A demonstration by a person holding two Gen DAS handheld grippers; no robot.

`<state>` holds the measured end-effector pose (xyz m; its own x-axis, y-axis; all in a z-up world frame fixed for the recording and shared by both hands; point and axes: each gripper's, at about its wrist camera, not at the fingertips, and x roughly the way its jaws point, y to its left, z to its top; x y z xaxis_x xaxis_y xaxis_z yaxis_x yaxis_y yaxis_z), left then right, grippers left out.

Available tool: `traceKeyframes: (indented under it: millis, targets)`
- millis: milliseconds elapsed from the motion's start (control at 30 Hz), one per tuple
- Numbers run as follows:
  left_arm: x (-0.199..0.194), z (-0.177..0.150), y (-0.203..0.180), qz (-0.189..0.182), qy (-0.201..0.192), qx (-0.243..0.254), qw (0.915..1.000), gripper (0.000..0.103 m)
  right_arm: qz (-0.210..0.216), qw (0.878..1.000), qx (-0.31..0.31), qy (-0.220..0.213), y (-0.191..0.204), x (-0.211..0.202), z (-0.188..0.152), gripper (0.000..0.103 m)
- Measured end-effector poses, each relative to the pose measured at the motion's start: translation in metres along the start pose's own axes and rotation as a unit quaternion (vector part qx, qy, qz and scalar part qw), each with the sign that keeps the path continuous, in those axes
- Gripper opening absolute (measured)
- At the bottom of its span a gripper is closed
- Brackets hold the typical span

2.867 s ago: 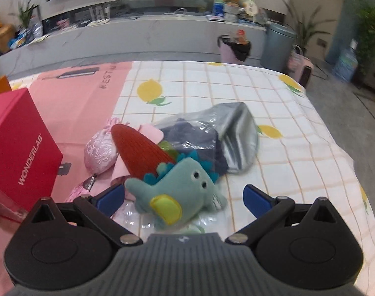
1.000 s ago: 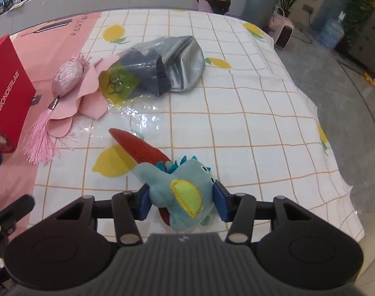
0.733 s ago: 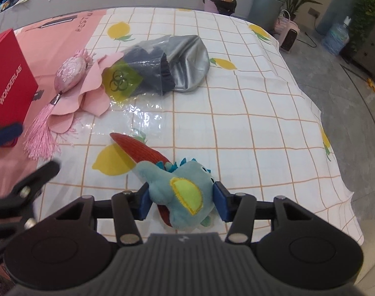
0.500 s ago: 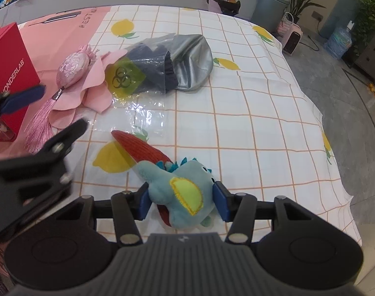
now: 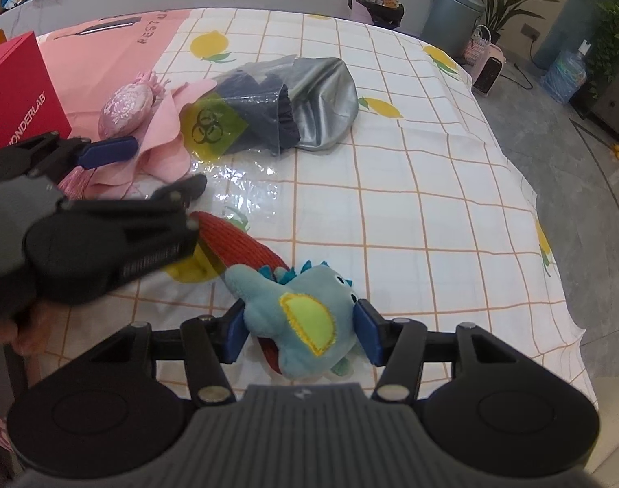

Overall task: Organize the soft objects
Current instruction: 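Grasp the pink cloth with the left tool while the right tool holds the dinosaur, then carry the pink cloth and dinosaur plush in both tools over the orange box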

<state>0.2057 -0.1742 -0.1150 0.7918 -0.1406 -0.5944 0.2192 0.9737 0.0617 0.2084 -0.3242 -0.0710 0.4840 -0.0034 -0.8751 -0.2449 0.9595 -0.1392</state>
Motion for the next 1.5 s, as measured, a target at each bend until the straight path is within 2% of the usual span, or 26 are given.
traceKeyframes:
  millis: [100,200,233,267,300,367,400,467,533,633,700,833,1067,1200,1333,1400,1433,1467,1500]
  targets:
    - [0.004,0.001,0.01,-0.007,0.006,-0.044,0.999,0.079,-0.003,1.0,-0.009,0.001,0.003,0.0,0.0,0.055]
    - [0.004,0.002,0.011,0.003,0.006,-0.044,0.999,0.073,-0.004,1.0,-0.011,0.001,0.004,0.0,-0.001,0.055]
    - [0.003,0.002,0.01,0.006,0.006,-0.043,0.999,0.067,-0.003,1.0,-0.01,0.001,0.004,0.0,-0.001,0.055]
    - [0.002,0.001,0.011,0.009,0.005,-0.045,0.9989,0.057,-0.002,1.0,-0.009,0.001,0.003,0.0,-0.001,0.055]
    - [0.002,0.001,0.01,0.01,0.004,-0.047,0.9988,0.052,-0.001,1.0,-0.008,0.001,0.003,0.0,-0.001,0.056]
    - [0.0,0.001,0.012,0.026,0.003,-0.052,0.9983,0.029,0.0,1.0,-0.007,0.001,0.002,0.0,-0.001,0.056]
    - [0.0,0.001,0.013,0.035,0.003,-0.053,0.998,0.024,-0.001,1.0,-0.007,0.001,0.002,0.0,-0.001,0.056]
    - [0.0,0.002,0.014,0.048,0.004,-0.045,0.9978,0.006,0.0,1.0,-0.007,0.001,0.002,0.0,-0.001,0.056]
    - [-0.001,0.003,0.017,0.051,0.011,-0.032,0.9982,0.004,0.002,1.0,-0.005,0.001,0.001,0.001,-0.001,0.056]
    - [-0.012,0.003,0.027,0.017,0.017,-0.05,0.9984,0.003,0.003,1.0,-0.005,0.001,0.001,0.001,-0.001,0.056]
    - [-0.027,0.002,0.03,0.004,0.002,-0.053,0.9986,0.003,0.003,1.0,-0.005,0.001,0.001,0.001,-0.001,0.056]
    - [-0.059,0.004,0.037,0.003,-0.015,-0.054,0.9984,0.003,0.003,1.0,-0.007,0.002,0.002,0.001,-0.001,0.056]
    - [-0.101,0.013,0.052,-0.058,-0.003,-0.073,0.9957,0.003,0.001,1.0,-0.012,0.005,0.005,0.001,-0.001,0.057]
    - [-0.113,0.006,0.054,-0.088,0.028,-0.091,0.9915,0.003,0.002,1.0,-0.016,0.007,0.006,0.002,-0.001,0.059]
    - [-0.106,-0.016,0.052,-0.102,0.103,-0.099,0.9844,0.004,0.0,1.0,-0.02,0.008,0.007,0.003,-0.001,0.059]
    - [-0.102,-0.03,0.054,-0.103,0.114,-0.102,0.9828,0.008,-0.001,1.0,-0.022,0.008,0.008,0.003,-0.002,0.06]
    - [-0.1,-0.034,0.056,-0.096,0.116,-0.106,0.9828,0.018,-0.001,1.0,-0.023,0.009,0.008,0.003,-0.002,0.06]
    - [-0.097,-0.038,0.057,-0.091,0.118,-0.112,0.9824,0.033,-0.001,1.0,-0.025,0.009,0.009,0.003,-0.002,0.06]
    - [-0.095,-0.04,0.059,-0.088,0.121,-0.117,0.9818,0.04,-0.001,1.0,-0.026,0.009,0.009,0.003,-0.002,0.061]
